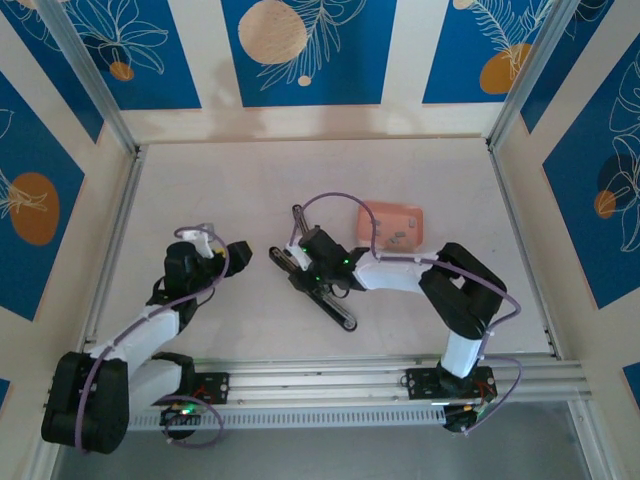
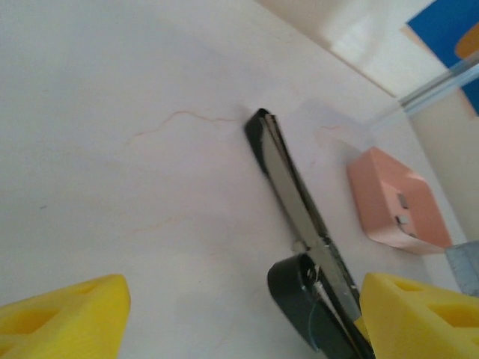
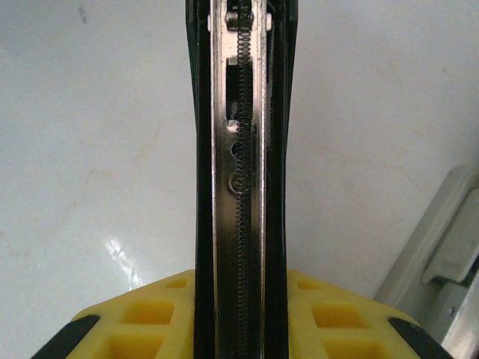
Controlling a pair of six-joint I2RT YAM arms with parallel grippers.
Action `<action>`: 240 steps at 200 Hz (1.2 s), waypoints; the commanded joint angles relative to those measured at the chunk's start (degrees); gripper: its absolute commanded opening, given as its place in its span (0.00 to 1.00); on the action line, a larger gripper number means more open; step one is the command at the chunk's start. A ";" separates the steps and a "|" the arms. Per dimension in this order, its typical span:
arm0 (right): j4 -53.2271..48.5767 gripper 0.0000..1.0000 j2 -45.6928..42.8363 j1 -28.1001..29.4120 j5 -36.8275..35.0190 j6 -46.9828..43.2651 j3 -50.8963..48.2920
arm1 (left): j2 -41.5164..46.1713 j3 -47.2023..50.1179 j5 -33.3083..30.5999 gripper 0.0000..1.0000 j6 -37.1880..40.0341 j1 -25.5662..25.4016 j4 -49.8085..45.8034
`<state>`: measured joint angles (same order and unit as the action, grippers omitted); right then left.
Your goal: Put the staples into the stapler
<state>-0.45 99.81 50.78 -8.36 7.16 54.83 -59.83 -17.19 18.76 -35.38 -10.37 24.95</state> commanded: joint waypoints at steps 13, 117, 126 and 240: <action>10.51 0.20 -8.15 -1.03 6.56 -7.49 -7.72 | 0.18 0.76 6.55 0.79 5.09 -2.49 9.85; 31.09 0.18 -21.37 -8.68 27.86 -20.57 -28.31 | 9.12 3.36 21.96 0.73 26.60 -6.14 17.20; 32.46 0.19 -21.97 -9.24 29.14 -20.99 -29.08 | 8.14 3.98 23.98 0.73 27.02 -7.04 20.11; 38.76 0.20 -23.93 -12.11 43.83 -21.13 -29.80 | 1.04 2.16 33.07 0.69 39.26 -17.45 23.42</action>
<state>33.71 77.45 38.76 28.86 -13.04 24.56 -57.21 -13.76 49.10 1.74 -26.55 45.28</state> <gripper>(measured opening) 0.261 0.689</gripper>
